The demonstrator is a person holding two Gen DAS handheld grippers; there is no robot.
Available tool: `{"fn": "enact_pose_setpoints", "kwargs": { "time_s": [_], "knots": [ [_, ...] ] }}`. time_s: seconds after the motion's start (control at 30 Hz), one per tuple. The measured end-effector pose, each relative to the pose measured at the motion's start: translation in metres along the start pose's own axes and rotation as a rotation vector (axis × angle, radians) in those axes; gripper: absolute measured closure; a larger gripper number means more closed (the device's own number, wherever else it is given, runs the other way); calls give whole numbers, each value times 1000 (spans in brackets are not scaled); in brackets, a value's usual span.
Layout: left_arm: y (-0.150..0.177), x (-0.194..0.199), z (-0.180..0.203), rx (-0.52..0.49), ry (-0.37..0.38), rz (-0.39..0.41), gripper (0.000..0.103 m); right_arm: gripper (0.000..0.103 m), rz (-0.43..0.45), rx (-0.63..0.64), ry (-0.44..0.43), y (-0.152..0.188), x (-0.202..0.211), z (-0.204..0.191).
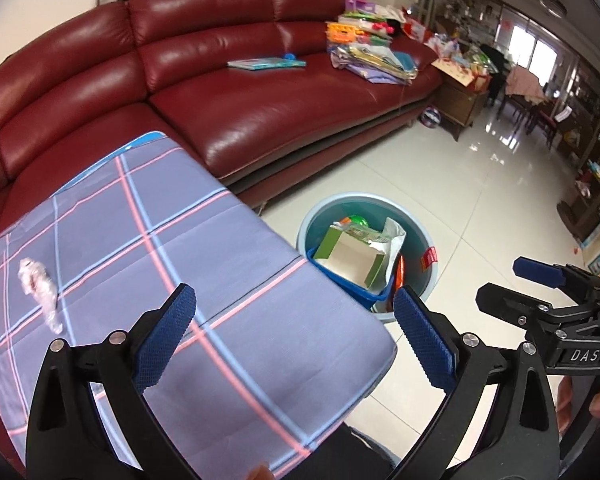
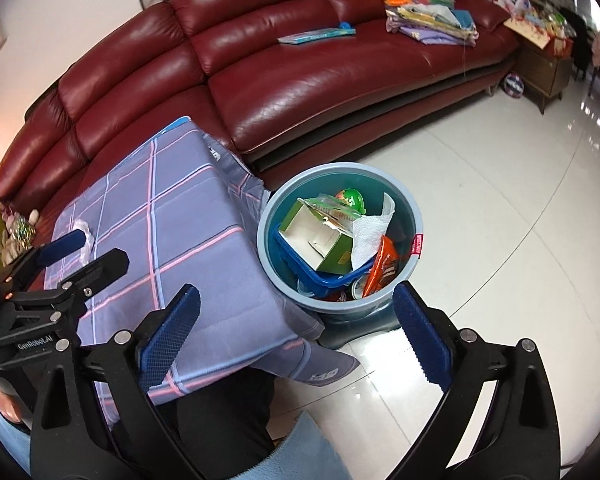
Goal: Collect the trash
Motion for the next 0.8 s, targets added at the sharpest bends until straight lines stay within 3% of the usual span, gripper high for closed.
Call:
{"fn": "enact_pose_setpoints", "kwargs": {
  "time_s": [0.33, 0.8],
  "knots": [
    [25, 26, -11, 14, -52, 22, 4, 10, -14, 36, 12, 24, 10, -6],
    [42, 21, -21, 26, -65, 0, 4, 10, -34, 32, 22, 33, -1, -6]
  ]
}}
Point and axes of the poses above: each gripper's, at about its wrist camera, not at the fingertips, and x roughly against the way its jaws point, z to its right, y to its underside, the point moved 6 cm from there along -x, roughly the way its jaws point, and after that the axes turned 7 degrees about z, right-handed, at the moved point
